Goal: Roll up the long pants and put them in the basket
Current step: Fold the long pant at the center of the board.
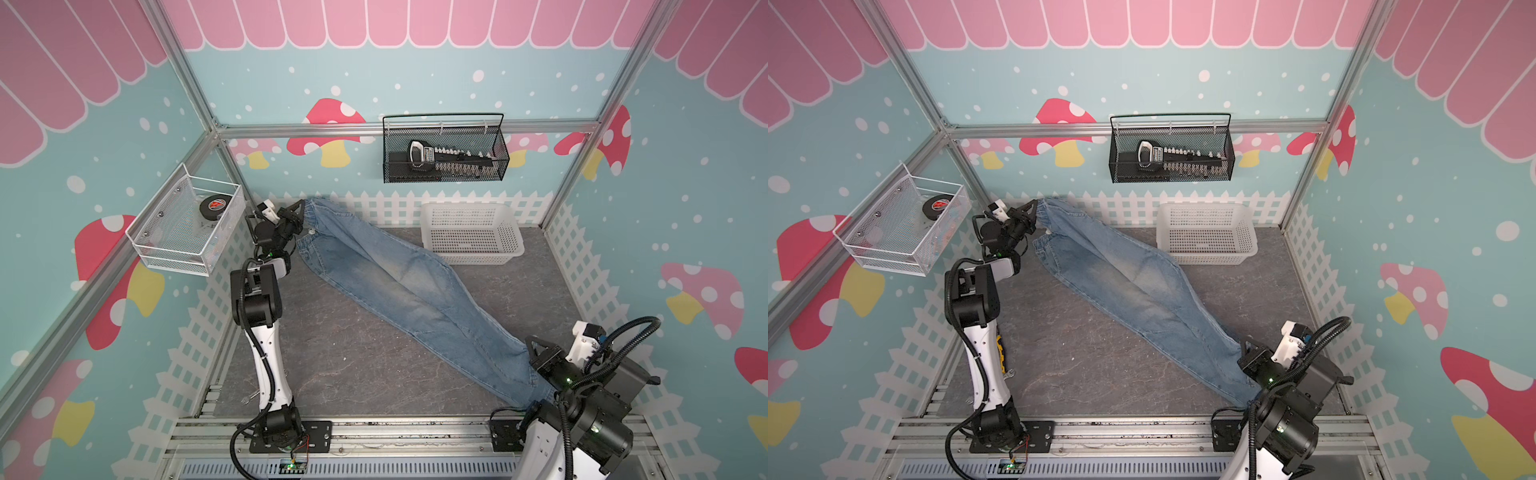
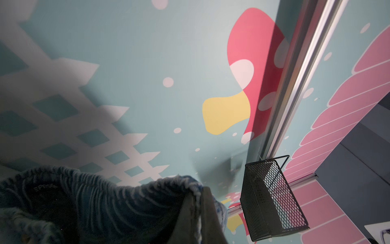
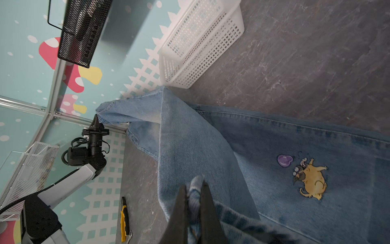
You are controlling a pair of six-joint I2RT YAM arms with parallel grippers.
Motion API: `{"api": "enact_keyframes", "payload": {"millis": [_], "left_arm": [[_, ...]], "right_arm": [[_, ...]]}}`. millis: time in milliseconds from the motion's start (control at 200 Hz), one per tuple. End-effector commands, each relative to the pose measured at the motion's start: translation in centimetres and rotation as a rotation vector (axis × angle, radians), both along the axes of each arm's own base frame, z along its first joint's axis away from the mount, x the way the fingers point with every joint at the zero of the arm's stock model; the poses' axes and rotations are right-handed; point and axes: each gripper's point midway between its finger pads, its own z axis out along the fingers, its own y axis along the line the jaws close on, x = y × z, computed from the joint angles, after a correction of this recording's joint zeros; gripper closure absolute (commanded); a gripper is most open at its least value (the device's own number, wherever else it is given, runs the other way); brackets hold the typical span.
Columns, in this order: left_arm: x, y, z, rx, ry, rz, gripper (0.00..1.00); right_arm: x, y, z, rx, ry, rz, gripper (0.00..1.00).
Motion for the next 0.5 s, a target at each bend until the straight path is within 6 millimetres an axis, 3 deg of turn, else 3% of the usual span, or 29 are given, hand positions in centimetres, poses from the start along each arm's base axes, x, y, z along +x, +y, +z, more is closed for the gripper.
{"api": "enact_keyframes", "payload": {"millis": [0, 270, 395, 495], "left_arm": [[-0.5, 1.4, 2.2, -0.021, -0.089, 0.018, 1.0], [-1.2, 2.6, 0.0, -0.035, -0.042, 0.041, 0.98], [-1.6, 3.5, -0.6, -0.067, -0.022, 0.051, 0.75], [-2.4, 3.6, -0.1, -0.061, -0.022, 0.057, 0.64]], "right_arm": [[-0.9, 0.6, -1.7, -0.006, 0.071, 0.035, 0.98], [-2.9, 2.0, -3.1, -0.016, 0.153, 0.086, 0.97], [-3.4, 2.5, -2.2, -0.025, 0.14, 0.103, 0.82], [-3.0, 2.1, -0.1, -0.056, 0.104, 0.088, 0.61]]}}
